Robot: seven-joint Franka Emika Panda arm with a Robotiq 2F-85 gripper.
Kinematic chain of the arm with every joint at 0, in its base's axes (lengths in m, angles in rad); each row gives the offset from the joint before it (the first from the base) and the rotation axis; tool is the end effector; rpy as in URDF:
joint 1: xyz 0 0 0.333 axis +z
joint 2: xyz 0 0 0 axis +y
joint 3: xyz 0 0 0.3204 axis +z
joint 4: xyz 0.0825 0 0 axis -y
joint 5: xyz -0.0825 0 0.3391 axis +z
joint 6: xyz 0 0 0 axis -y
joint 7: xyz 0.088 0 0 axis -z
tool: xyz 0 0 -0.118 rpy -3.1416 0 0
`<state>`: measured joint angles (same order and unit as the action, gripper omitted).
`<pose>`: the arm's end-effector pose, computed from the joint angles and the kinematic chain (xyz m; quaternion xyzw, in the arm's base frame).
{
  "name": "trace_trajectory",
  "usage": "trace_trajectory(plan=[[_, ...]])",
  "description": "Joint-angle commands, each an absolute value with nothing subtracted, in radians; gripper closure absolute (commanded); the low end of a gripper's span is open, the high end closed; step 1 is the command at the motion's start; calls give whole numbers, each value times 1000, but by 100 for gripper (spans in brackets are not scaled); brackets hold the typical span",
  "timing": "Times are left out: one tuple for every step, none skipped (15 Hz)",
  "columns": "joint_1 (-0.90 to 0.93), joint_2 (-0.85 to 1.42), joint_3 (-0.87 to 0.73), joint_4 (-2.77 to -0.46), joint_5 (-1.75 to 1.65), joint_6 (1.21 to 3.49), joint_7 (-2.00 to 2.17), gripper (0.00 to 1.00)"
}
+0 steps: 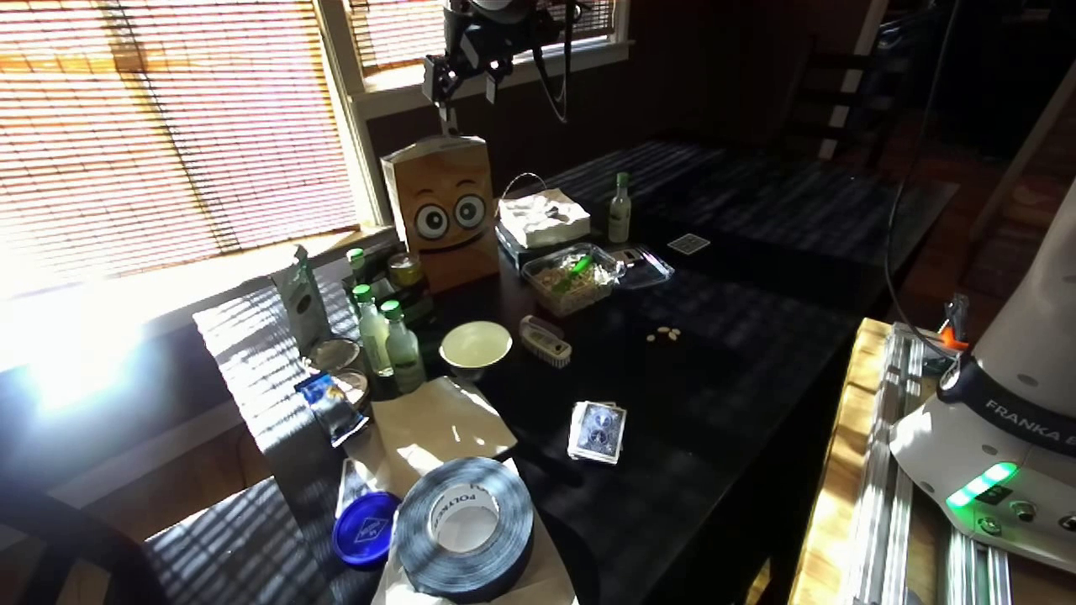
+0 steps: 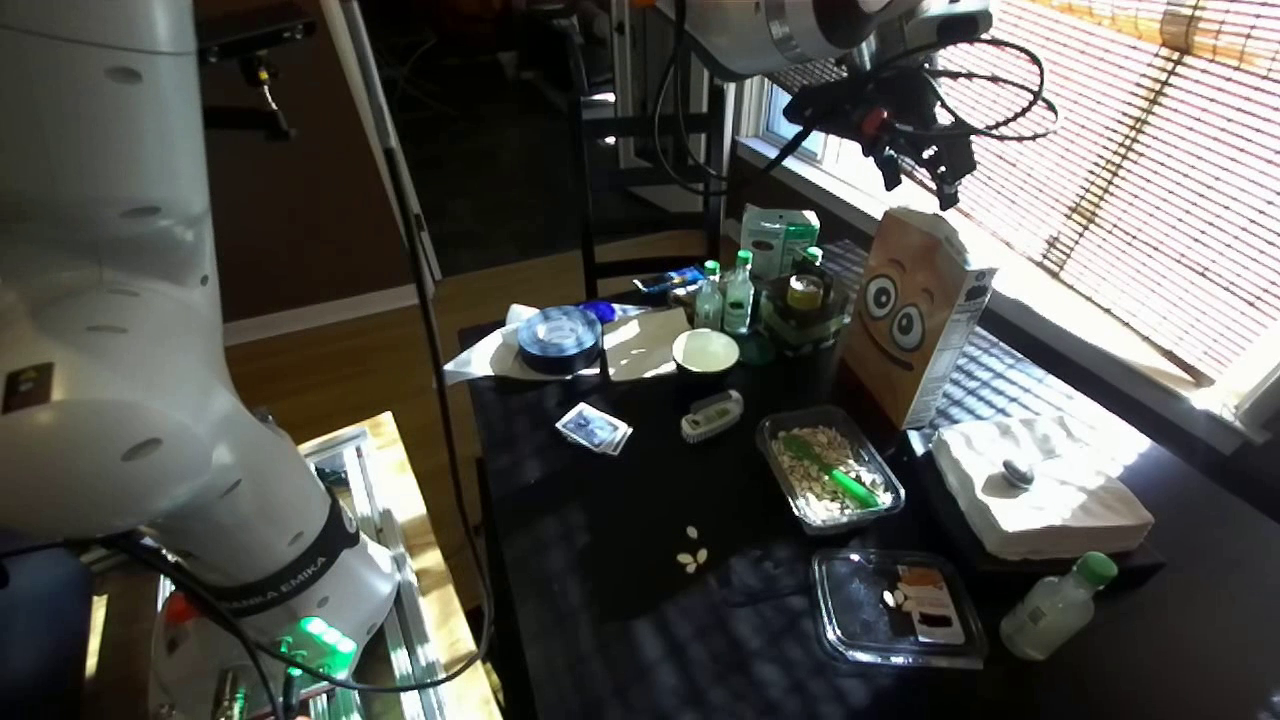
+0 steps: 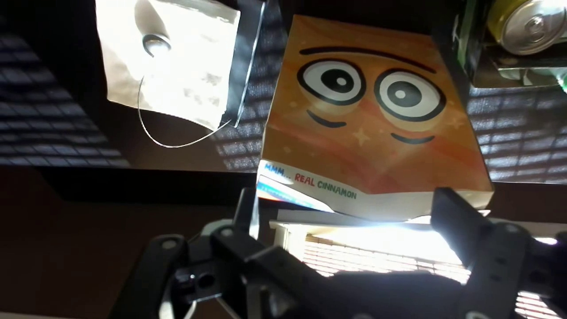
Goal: Close the box completely and then move it backwards
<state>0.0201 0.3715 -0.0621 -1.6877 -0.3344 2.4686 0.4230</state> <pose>0.6587 -0.0240 0.4428 0.9632 -0.1144 0.2224 0.0982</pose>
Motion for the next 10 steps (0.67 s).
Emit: trace_trajectory(plan=[[44, 369, -89, -1687, -317, 2469, 411, 0], [66, 389, -104, -1664, -332, 2446, 477, 0], [67, 418, -102, -1624, -299, 2435, 505, 0], [81, 443, -121, -1591, -317, 2442, 555, 0], [91, 471, -134, -1552, -321, 2436, 588, 0], [99, 496, -145, -1515, -318, 2425, 614, 0], [106, 520, -152, -1478, -313, 2413, 632, 0], [119, 551, -170, -1431, -328, 2396, 665, 0], [125, 581, -181, -1389, -331, 2376, 684, 0], [131, 610, -190, -1342, -331, 2331, 692, 0]])
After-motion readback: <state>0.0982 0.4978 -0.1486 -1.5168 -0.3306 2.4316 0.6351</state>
